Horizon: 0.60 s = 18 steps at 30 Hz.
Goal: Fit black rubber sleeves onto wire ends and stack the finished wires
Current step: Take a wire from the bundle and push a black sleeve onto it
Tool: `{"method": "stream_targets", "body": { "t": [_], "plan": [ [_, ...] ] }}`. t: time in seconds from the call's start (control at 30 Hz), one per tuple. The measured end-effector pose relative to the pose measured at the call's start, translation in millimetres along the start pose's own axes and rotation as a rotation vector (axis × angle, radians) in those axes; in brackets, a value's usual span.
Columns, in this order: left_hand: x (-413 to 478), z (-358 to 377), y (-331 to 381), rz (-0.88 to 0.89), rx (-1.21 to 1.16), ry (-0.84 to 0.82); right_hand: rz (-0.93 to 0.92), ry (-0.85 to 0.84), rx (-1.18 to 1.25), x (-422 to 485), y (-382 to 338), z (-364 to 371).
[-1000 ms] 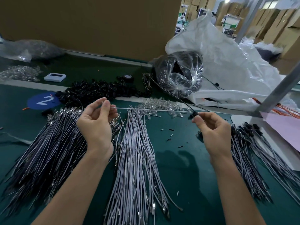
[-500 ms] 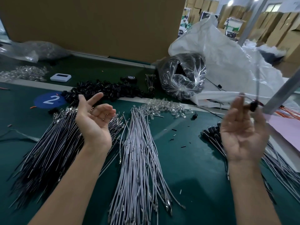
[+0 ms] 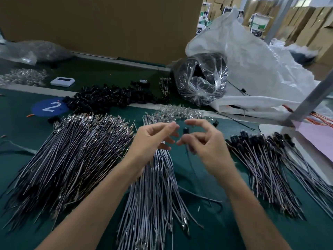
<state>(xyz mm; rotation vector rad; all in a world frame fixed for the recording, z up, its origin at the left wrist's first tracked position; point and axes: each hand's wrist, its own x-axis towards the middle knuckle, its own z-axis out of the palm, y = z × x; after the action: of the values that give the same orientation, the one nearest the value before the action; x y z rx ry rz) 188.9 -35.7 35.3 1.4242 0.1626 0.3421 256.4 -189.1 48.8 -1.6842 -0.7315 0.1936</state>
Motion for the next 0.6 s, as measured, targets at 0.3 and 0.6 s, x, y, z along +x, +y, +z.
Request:
{"method": "stream_targets", "body": {
  "t": [0.3, 0.6],
  "plan": [
    [-0.7, 2.3, -3.0, 0.05, -0.093, -0.045, -0.043, -0.056, 0.017, -2.9, 5.8, 11.3],
    [-2.4, 8.5, -3.6, 0.232, -0.111, 0.102, -0.01, -0.119, 0.005, -2.7, 4.2, 6.5]
  ]
}}
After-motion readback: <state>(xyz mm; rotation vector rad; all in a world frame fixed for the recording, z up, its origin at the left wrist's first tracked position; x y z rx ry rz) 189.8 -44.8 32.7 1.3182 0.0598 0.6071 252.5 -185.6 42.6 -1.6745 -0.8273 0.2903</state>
